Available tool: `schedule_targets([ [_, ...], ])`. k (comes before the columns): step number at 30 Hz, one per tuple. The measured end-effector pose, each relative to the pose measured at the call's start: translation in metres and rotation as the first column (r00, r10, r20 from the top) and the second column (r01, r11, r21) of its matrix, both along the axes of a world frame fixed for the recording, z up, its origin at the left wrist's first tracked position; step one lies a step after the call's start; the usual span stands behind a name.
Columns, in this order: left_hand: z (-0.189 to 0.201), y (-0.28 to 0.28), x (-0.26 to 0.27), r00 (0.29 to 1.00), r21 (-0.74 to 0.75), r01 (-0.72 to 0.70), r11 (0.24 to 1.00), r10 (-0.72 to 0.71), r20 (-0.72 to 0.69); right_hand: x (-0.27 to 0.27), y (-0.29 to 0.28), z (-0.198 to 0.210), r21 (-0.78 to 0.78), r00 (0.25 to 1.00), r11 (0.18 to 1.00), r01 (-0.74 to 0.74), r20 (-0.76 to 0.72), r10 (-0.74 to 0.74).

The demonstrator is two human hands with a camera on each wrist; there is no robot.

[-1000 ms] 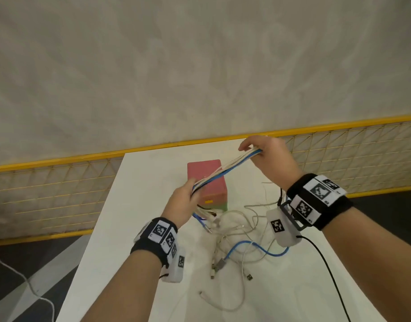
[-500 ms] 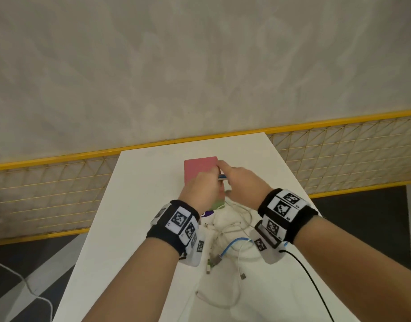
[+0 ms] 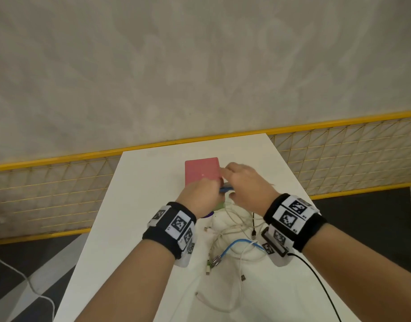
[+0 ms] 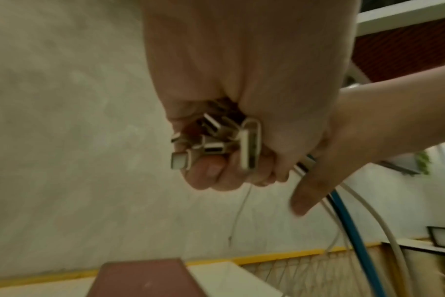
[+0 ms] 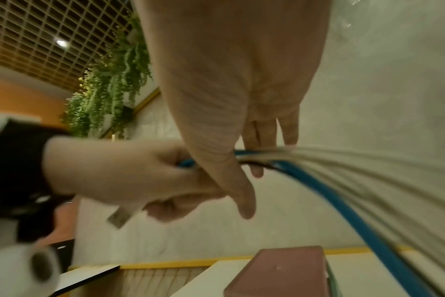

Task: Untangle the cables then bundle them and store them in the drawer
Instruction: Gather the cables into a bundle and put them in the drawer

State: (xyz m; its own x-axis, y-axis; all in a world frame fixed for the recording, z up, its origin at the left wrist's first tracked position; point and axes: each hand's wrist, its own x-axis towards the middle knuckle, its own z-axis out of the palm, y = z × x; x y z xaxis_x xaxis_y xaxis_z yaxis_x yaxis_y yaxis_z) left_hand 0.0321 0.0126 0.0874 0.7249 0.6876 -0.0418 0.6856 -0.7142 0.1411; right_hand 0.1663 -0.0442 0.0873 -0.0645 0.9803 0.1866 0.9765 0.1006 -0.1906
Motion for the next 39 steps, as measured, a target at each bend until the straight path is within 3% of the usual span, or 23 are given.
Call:
schedule_targets([
  [3,0.018,-0.005,0.004,0.997,-0.087,0.031,0.996,-0.025,0.067,-0.008,0.001,-0.003,-0.035,0.994,0.999,0.01,-0.108,-0.014],
  [6,0.03,0.006,-0.012,0.942,-0.32,0.047,0.946,0.065,0.33,0.001,0.0,-0.004,-0.082,0.968,0.99,0.115,-0.213,-0.13],
  [9,0.031,0.005,-0.018,0.84,-0.422,0.164,0.892,0.098,0.534,0.007,-0.001,-0.003,-0.163,0.849,0.97,0.179,-0.472,-0.236],
  [14,0.025,-0.013,0.008,0.633,-0.241,0.102,0.965,0.124,0.764,-0.012,-0.007,0.006,-0.231,0.678,0.963,0.139,-0.687,-0.262],
  [17,0.023,-0.011,0.013,0.635,-0.192,0.093,0.977,0.09,0.768,-0.016,-0.006,0.011,-0.208,0.618,0.971,0.121,-0.749,-0.238],
  [20,0.024,-0.007,0.011,0.629,-0.173,0.119,0.978,0.061,0.775,-0.013,-0.004,0.012,-0.178,0.612,0.976,0.122,-0.761,-0.215],
  [23,0.021,-0.013,0.014,0.66,-0.02,0.086,0.996,-0.042,0.75,-0.013,-0.005,0.012,-0.144,0.594,0.985,0.098,-0.786,-0.174],
  [25,0.02,-0.013,0.015,0.655,0.079,0.025,0.997,-0.076,0.752,-0.013,-0.006,0.012,-0.108,0.601,0.991,0.077,-0.789,-0.132],
  [27,0.02,-0.007,0.013,0.61,0.081,-0.014,0.997,-0.056,0.791,-0.011,-0.009,0.009,-0.086,0.615,0.996,0.0,-0.786,-0.068],
  [31,0.023,0.003,-0.002,0.461,-0.129,-0.072,0.989,0.148,0.875,0.005,-0.02,-0.003,-0.103,0.648,0.99,-0.097,-0.761,-0.015],
  [32,0.021,0.005,-0.004,0.48,-0.205,-0.077,0.976,0.217,0.85,0.009,-0.021,-0.004,-0.11,0.693,0.989,-0.1,-0.721,-0.01],
  [35,0.015,0.015,-0.011,0.661,-0.297,-0.146,0.944,0.317,0.68,0.018,-0.018,-0.006,-0.145,0.854,0.986,-0.079,-0.52,-0.008],
  [37,0.018,0.018,-0.014,0.664,-0.189,-0.156,0.969,0.245,0.707,0.022,-0.014,-0.004,-0.175,0.902,0.983,-0.065,-0.431,-0.017],
  [39,0.027,0.012,-0.013,0.666,-0.058,-0.007,0.998,0.048,0.744,0.022,-0.013,0.001,-0.204,0.923,0.975,-0.089,-0.384,0.004],
])
